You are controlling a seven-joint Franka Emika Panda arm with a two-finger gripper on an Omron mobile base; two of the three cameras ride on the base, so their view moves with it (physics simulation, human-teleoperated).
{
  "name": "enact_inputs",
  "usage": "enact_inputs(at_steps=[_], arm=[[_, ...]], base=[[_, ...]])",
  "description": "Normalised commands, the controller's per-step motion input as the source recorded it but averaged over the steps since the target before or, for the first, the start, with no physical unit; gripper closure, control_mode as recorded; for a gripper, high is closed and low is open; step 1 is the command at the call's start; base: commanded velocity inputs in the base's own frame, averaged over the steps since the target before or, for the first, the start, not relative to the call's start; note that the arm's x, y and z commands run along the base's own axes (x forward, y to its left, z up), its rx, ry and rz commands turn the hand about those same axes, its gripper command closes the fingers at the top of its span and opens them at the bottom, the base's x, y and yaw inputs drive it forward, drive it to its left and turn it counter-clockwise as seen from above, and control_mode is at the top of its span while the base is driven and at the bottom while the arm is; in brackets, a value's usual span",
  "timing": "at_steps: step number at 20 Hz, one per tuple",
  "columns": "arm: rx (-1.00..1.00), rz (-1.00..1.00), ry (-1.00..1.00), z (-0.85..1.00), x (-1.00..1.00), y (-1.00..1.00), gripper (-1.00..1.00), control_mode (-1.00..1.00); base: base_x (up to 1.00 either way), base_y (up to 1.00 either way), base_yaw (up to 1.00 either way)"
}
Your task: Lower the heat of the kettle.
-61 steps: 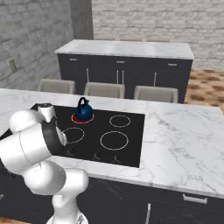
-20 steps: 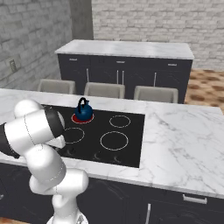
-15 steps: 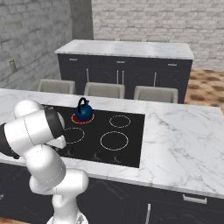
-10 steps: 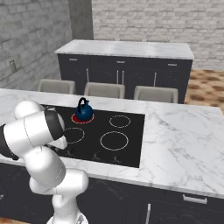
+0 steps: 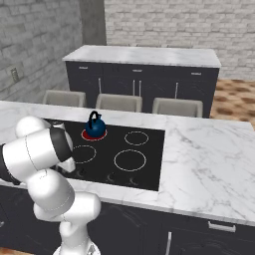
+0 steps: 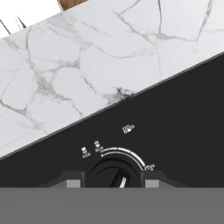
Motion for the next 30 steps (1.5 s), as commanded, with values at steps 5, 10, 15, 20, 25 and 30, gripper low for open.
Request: enact_inputs(at_steps=[5, 10, 15, 20, 25, 30], arm=[[0.0, -0.38, 0.03, 0.0, 0.0, 0.0, 1.0, -1.0], [0.0, -0.41, 0.02, 0.0, 0.0, 0.0, 1.0, -1.0], [0.0, -0.42, 0.01, -0.01, 0.0, 0.0, 1.0, -1.0], [0.0, -0.42, 0.0, -0.01, 0.0, 0.0, 1.0, -1.0], [0.0, -0.4, 0.02, -0.01, 0.0, 0.0, 1.0, -1.0], [0.0, -0.39, 0.04, -0.01, 0.0, 0.0, 1.0, -1.0]], base=[[0.0, 0.0, 0.0], [0.0, 0.0, 0.0], [0.0, 0.0, 0.0], [0.0, 0.0, 0.0], [0.0, 0.0, 0.0], [0.0, 0.0, 0.0]])
